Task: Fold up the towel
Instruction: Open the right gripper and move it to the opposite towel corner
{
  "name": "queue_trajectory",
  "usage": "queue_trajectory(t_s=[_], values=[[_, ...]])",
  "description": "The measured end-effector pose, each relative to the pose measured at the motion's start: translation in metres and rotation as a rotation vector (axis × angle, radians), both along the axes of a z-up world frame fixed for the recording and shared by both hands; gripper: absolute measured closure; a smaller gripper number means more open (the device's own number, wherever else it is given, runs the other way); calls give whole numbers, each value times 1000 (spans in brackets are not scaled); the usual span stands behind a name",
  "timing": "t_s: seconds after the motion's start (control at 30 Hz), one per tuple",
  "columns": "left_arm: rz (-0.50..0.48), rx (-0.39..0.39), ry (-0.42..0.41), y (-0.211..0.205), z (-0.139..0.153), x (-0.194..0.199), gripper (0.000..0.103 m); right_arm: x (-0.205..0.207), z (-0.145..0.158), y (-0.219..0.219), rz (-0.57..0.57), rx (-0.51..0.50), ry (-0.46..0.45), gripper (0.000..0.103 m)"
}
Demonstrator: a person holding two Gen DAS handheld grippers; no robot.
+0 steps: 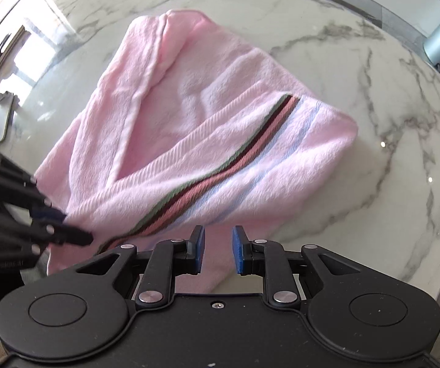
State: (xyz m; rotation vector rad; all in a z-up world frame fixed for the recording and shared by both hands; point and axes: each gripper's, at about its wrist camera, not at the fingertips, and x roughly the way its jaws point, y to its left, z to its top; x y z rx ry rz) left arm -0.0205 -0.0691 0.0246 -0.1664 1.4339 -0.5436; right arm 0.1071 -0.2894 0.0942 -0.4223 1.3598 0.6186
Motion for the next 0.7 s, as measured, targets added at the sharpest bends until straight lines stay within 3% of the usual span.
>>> queue_trajectory(t_s=[0.27,0.43,0.7], values=[[9,4,-13,1,6,-17,99,60,-21,59,-18,-12,56,84],[31,9,-33,-13,6,-9,99,72,-29,94,6,-57,59,84],[34,12,-53,-8,13,-17,99,111,-37,145,-25,18,106,84]])
